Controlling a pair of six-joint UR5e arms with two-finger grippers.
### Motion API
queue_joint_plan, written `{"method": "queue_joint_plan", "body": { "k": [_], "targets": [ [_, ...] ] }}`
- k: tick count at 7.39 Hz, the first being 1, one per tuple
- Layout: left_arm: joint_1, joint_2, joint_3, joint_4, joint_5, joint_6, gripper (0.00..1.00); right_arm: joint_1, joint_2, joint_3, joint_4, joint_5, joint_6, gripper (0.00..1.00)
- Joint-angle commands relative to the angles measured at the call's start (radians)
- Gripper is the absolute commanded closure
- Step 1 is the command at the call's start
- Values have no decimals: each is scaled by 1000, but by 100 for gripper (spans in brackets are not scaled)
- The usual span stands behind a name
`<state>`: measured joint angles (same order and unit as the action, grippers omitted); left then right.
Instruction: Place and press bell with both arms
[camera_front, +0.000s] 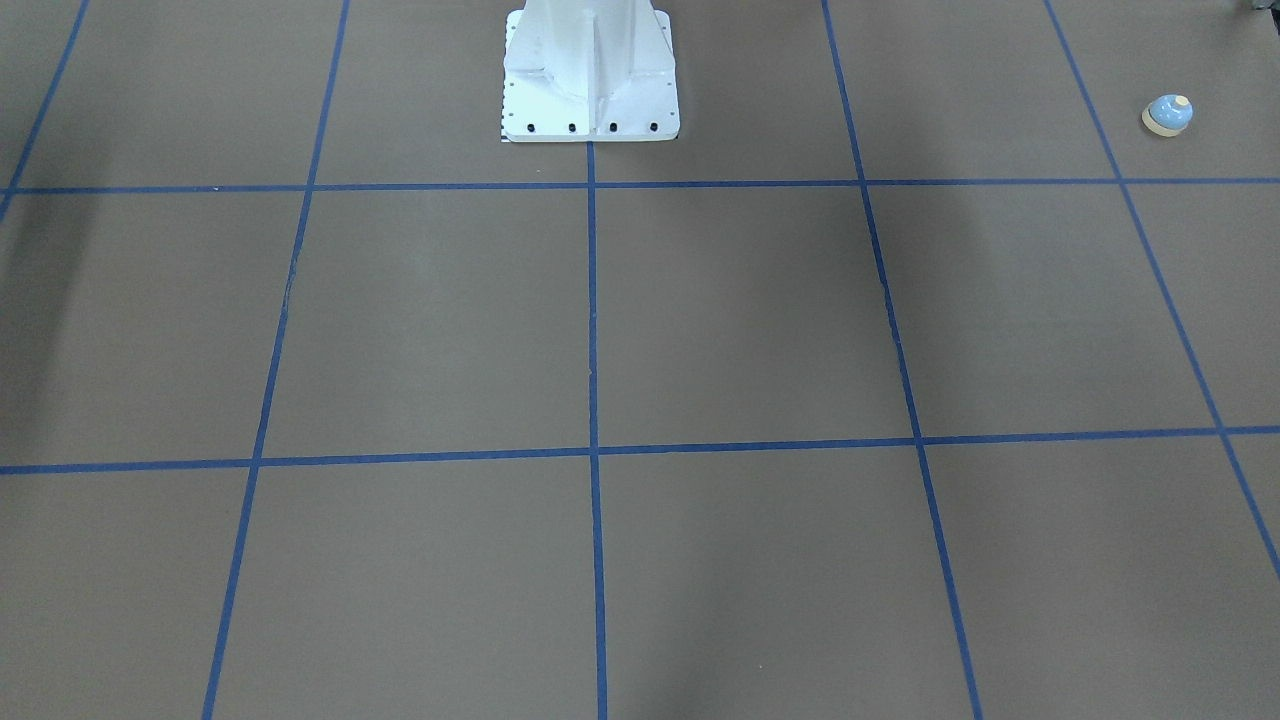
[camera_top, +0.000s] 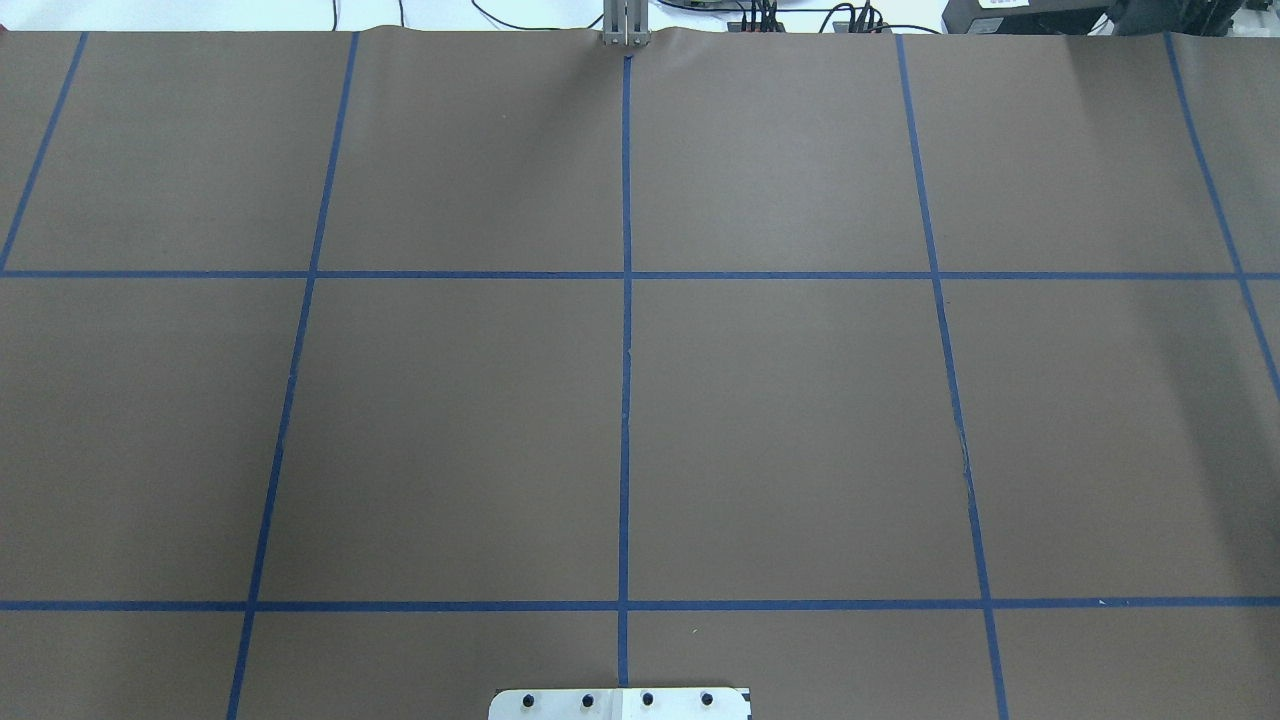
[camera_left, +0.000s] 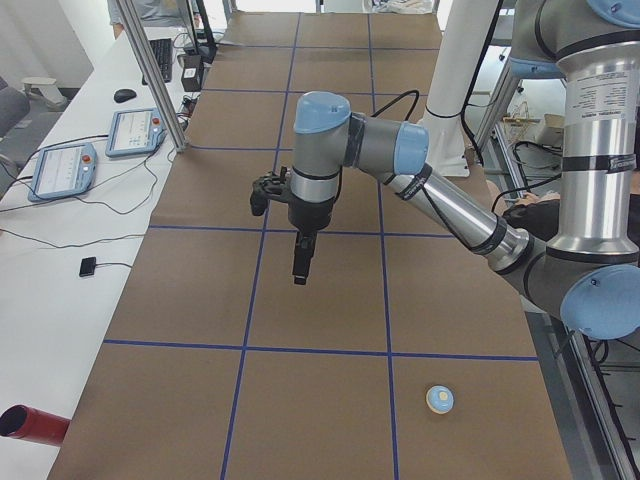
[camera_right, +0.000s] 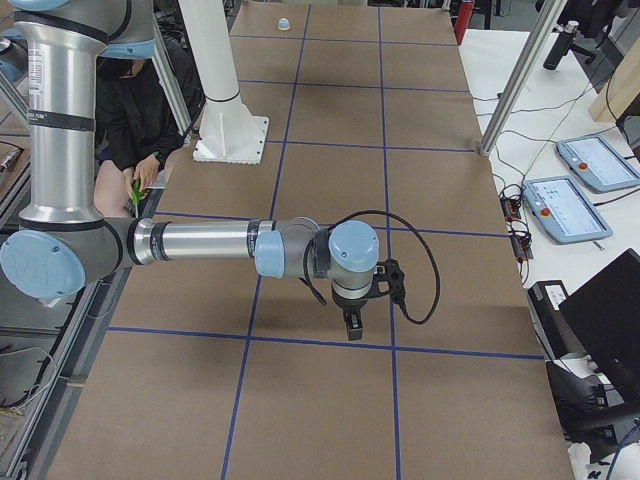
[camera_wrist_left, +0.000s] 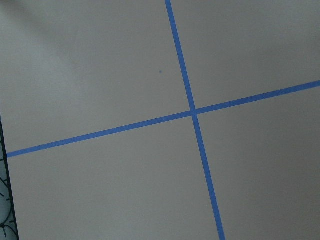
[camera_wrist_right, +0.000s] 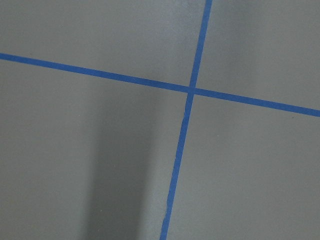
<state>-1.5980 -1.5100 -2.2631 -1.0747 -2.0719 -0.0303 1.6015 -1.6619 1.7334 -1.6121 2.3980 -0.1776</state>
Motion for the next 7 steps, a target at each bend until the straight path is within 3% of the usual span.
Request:
{"method": "queue_joint_plan", "body": {
  "k": [1, 4, 7],
  "targets": [
    [115, 5, -114, 64, 92, -242, 0, 0, -1, 0, 0, 1, 1, 0],
    [289, 25, -240, 142, 121, -593, 0, 0, -1, -1, 0, 3, 3, 0],
    [548, 33, -283, 208, 290, -972, 0, 0, -1, 0, 1, 3, 4, 0]
  ]
}}
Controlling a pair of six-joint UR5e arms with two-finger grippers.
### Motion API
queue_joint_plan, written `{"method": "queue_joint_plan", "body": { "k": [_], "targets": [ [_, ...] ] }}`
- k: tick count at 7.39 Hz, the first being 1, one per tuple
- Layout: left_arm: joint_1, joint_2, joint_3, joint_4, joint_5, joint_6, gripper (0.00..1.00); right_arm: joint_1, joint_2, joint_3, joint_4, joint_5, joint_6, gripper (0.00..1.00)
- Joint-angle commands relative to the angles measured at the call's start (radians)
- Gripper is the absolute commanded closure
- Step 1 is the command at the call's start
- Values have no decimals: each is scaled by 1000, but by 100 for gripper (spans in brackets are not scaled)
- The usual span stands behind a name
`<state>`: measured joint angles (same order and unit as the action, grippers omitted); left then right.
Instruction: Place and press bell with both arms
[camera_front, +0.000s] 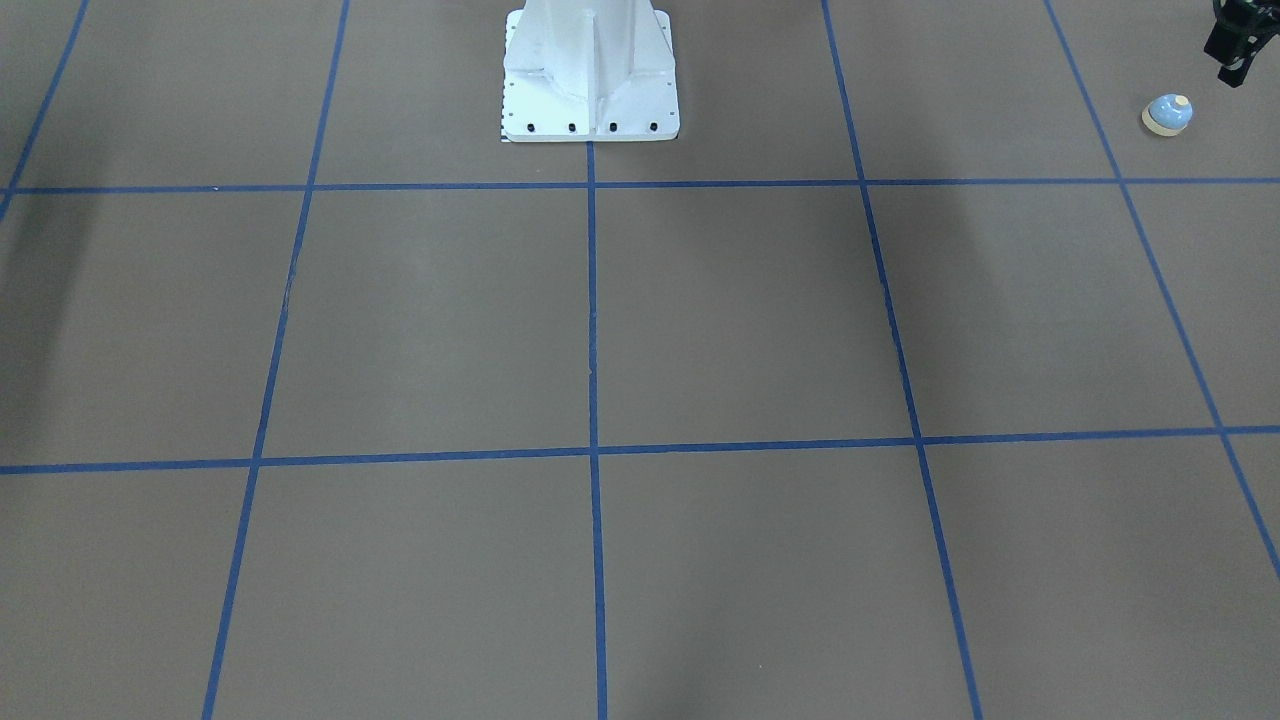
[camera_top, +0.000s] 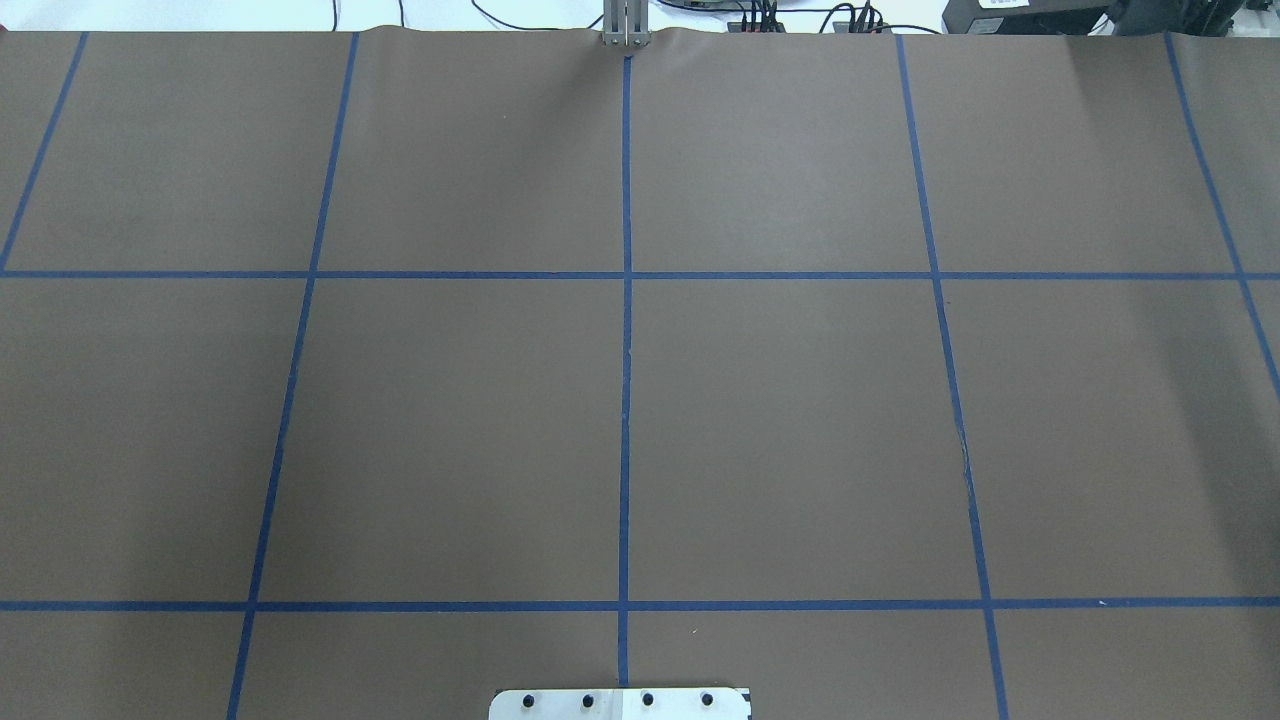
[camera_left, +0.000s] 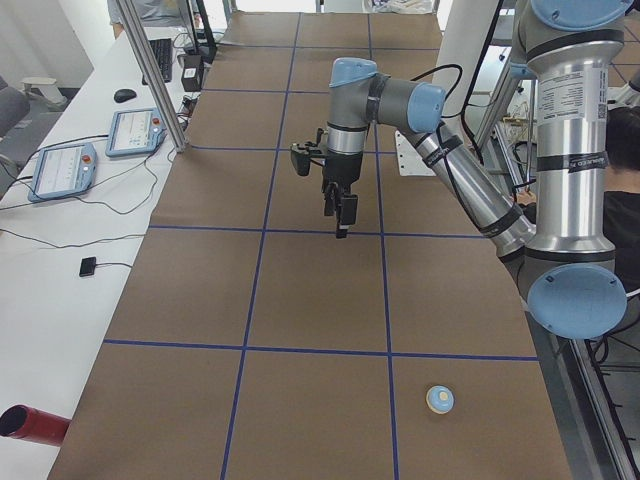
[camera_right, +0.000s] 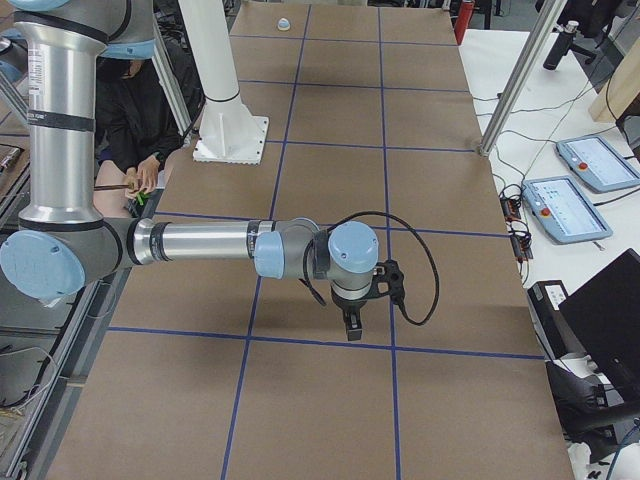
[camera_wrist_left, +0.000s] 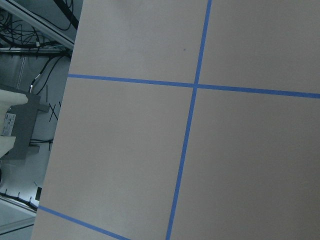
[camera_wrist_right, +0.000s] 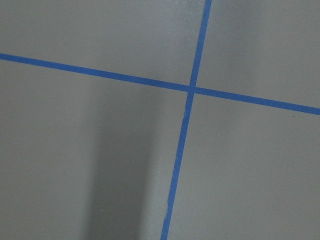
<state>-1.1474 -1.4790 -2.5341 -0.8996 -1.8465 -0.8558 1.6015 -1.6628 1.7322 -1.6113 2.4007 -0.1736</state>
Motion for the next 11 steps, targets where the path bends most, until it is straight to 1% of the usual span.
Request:
{"method": "queue_joint_plan", "body": {
  "k": [1, 2, 3, 4, 6, 7, 8, 9, 11],
  "targets": [
    [192, 3, -12, 78, 117, -296, 0, 0, 0, 1, 1, 0, 0, 0],
    [280, 11, -12, 109, 145, -450, 0, 0, 0, 1, 4, 0, 0, 0],
    [408, 25, -9, 151, 200, -639, 0, 0, 2, 1, 5, 0, 0, 0],
    [533, 51, -9, 186, 229, -821, 0, 0, 2, 9, 5, 0, 0, 0],
    [754, 141, 3, 188, 230, -1186, 0, 0, 2, 12, 7, 0, 0, 0],
    [834, 169, 15, 188, 228, -1368, 0, 0, 2, 15, 7, 0, 0, 0],
    [895, 174, 72, 185, 219, -1537, 0, 0, 2, 17, 8, 0, 0, 0],
    [929, 174, 146, 174, 216, -1682, 0, 0, 2, 18, 8, -1, 0, 0],
    [972, 210, 243, 95, 201, -1880, 0, -2, 3, 20, 8, -3, -1, 0]
  ]
}}
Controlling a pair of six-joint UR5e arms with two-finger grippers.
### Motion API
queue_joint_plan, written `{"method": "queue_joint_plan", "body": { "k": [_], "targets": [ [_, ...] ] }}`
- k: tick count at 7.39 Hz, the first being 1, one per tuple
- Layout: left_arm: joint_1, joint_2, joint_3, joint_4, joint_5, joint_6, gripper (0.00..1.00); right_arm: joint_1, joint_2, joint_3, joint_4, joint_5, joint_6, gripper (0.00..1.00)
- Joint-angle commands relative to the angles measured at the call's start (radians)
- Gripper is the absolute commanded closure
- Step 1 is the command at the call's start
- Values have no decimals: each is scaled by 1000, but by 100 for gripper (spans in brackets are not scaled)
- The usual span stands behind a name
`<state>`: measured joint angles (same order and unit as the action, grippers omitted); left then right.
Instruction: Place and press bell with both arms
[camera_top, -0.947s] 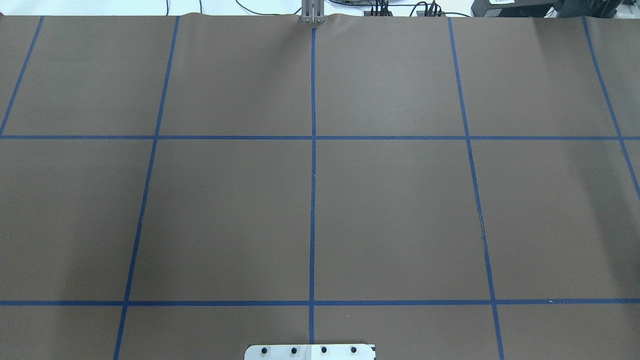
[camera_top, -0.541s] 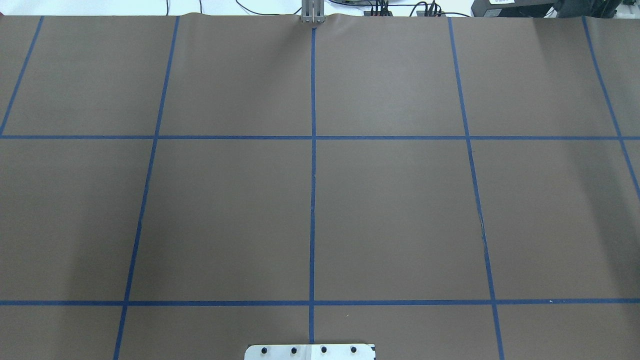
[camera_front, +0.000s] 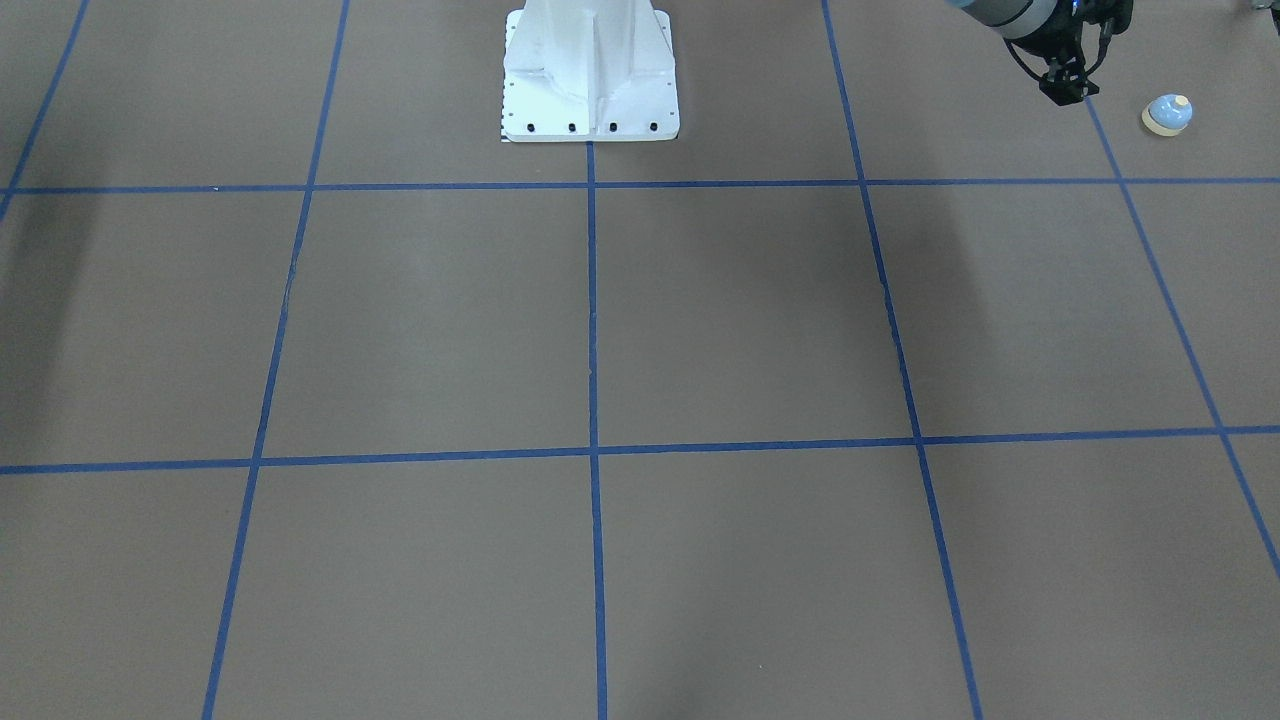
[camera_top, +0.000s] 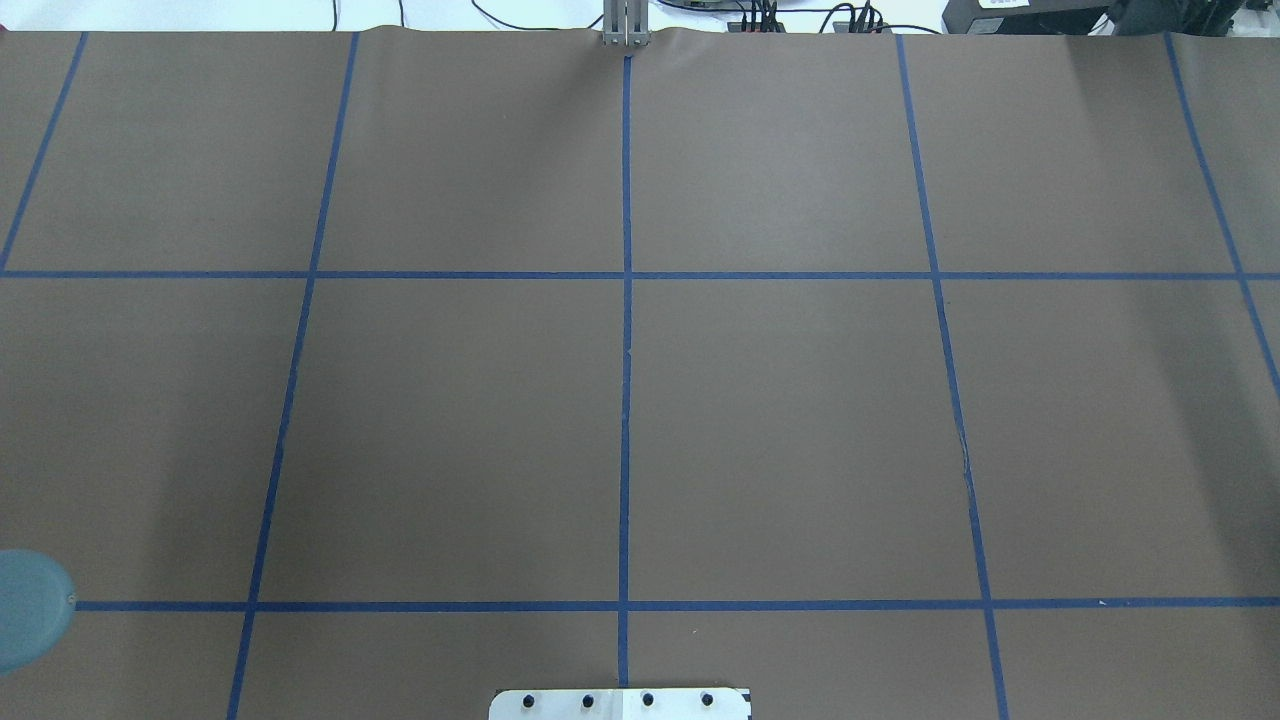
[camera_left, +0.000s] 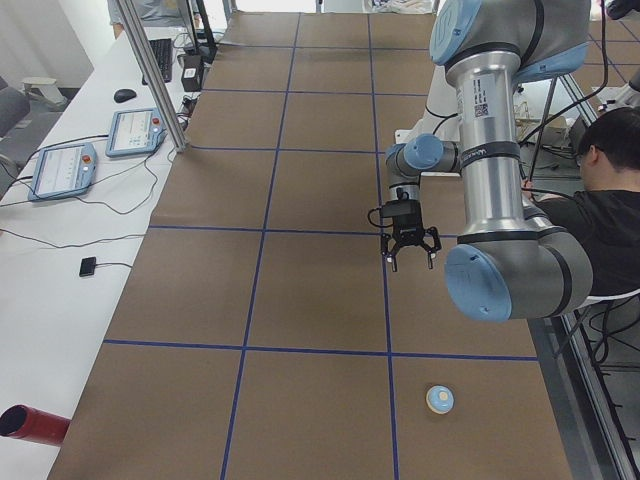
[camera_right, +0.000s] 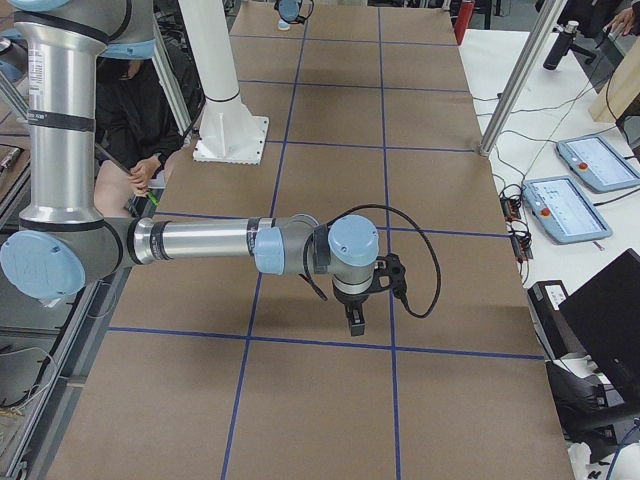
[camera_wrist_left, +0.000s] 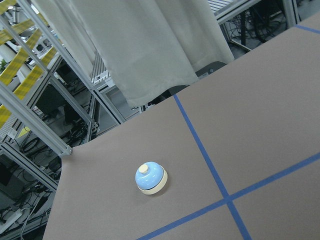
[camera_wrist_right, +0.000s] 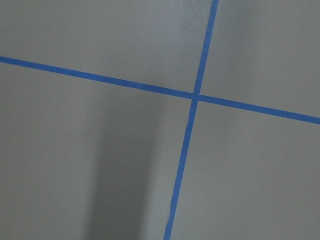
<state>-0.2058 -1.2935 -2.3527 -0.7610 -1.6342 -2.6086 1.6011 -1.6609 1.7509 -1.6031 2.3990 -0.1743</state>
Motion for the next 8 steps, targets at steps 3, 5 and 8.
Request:
{"method": "queue_joint_plan", "body": {
  "k": [3, 5, 8],
  "targets": [
    [142, 245, 201, -378, -26, -341, 0, -1, 1, 4, 2, -3, -1, 0],
    [190, 246, 352, -524, -26, -428, 0, 0, 1, 13, 2, -3, -1, 0],
    [218, 249, 441, -593, -27, -488, 0, 0, -3, 30, 0, -3, -1, 0]
  ]
}}
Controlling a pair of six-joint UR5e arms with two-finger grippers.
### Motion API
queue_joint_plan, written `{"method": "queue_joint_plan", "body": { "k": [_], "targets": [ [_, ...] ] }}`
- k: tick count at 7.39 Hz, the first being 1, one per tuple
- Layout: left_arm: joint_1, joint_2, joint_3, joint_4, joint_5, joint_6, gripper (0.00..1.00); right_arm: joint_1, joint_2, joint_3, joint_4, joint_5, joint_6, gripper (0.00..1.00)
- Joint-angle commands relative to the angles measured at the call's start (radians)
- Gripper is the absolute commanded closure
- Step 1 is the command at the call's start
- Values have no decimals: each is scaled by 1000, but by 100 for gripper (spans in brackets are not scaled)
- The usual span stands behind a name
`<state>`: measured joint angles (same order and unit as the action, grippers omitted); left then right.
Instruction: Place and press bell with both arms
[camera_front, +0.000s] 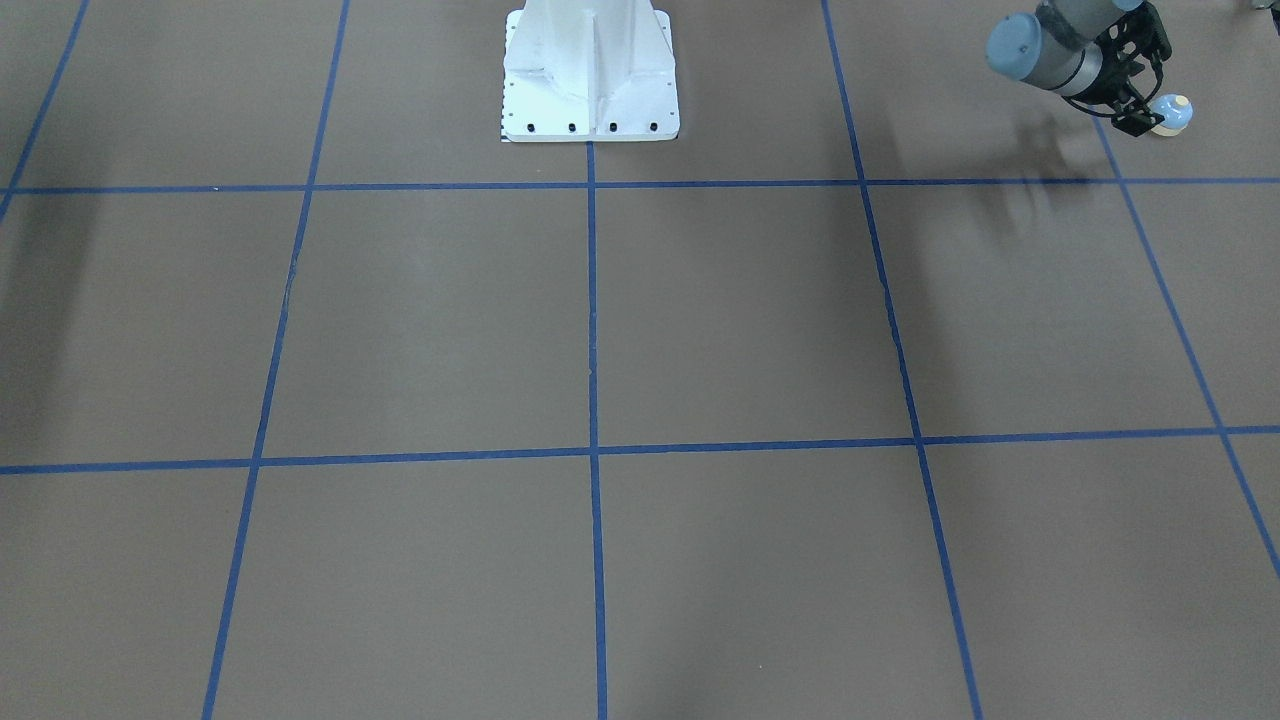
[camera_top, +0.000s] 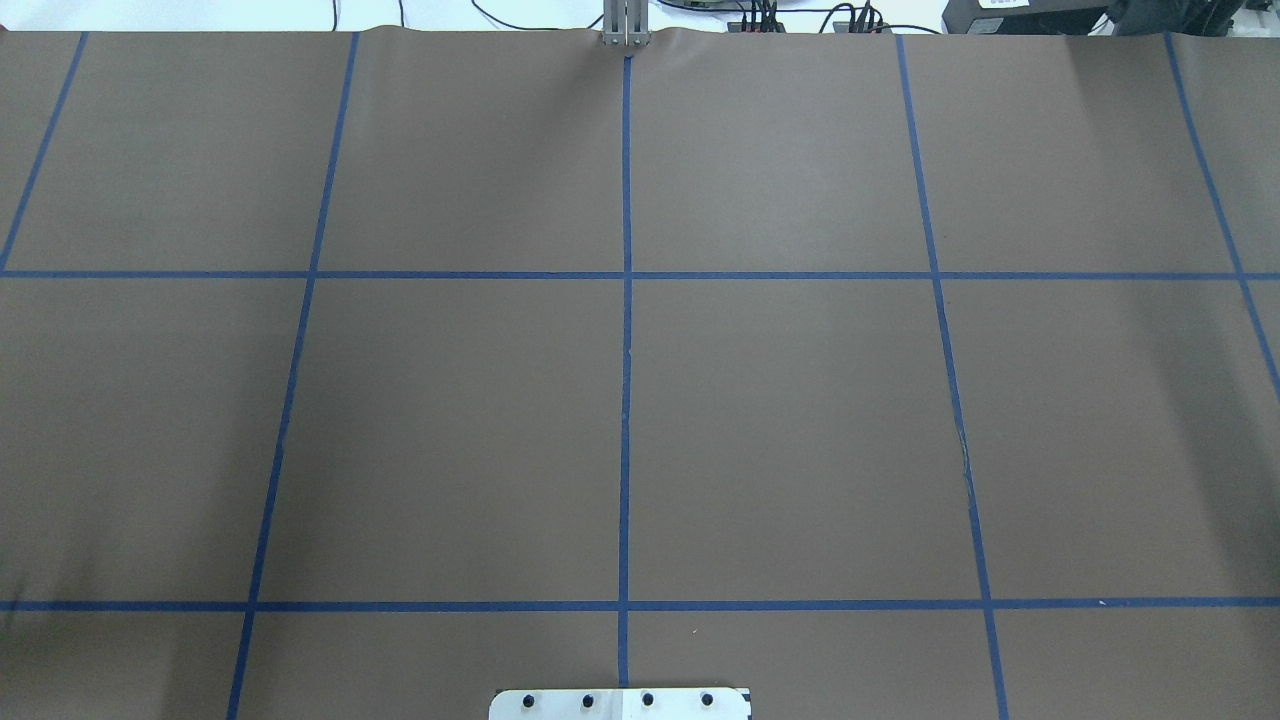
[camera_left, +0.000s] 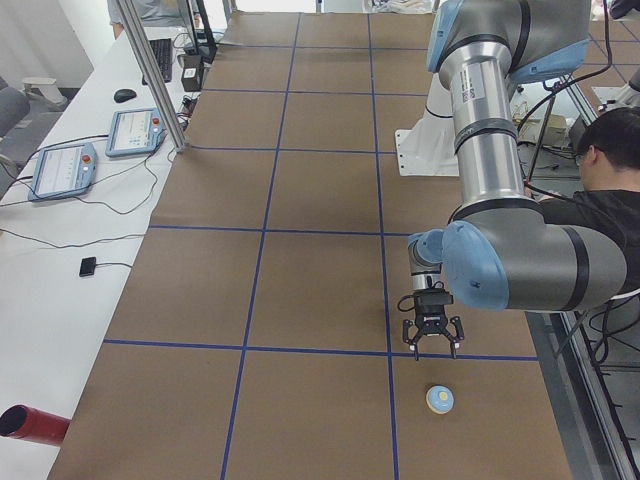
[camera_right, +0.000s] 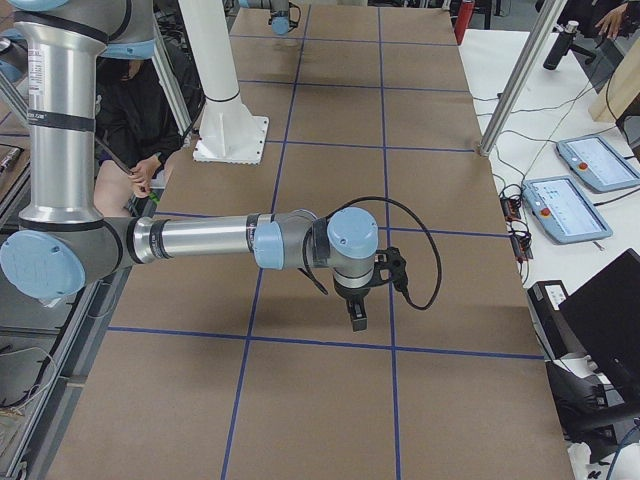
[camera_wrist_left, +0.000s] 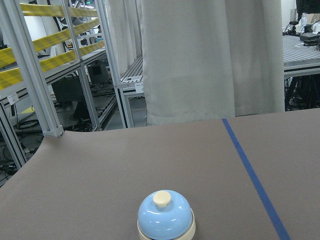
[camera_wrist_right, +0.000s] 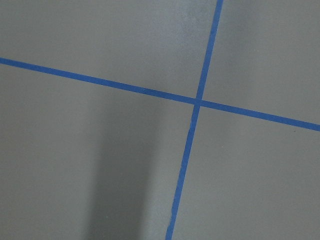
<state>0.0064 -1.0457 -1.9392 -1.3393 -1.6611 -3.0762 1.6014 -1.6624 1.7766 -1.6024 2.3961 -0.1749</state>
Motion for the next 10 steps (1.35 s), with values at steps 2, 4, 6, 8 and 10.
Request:
{"method": "queue_joint_plan", "body": {
  "k": [2, 4, 6, 8, 10],
  "targets": [
    [7, 0, 51, -37, 0, -24, 0, 0, -3, 6, -2, 2, 0, 0],
    [7, 0, 97, -87, 0, -22, 0, 0, -3, 6, -2, 2, 0, 0],
    [12, 0, 105, -93, 0, -22, 0, 0, -3, 13, -2, 2, 0, 0],
    [14, 0, 129, -96, 0, -22, 0, 0, -3, 17, -2, 2, 0, 0],
    [18, 0, 164, -135, 1, -19, 0, 0, -2, 29, -4, 2, 0, 0]
  ]
}}
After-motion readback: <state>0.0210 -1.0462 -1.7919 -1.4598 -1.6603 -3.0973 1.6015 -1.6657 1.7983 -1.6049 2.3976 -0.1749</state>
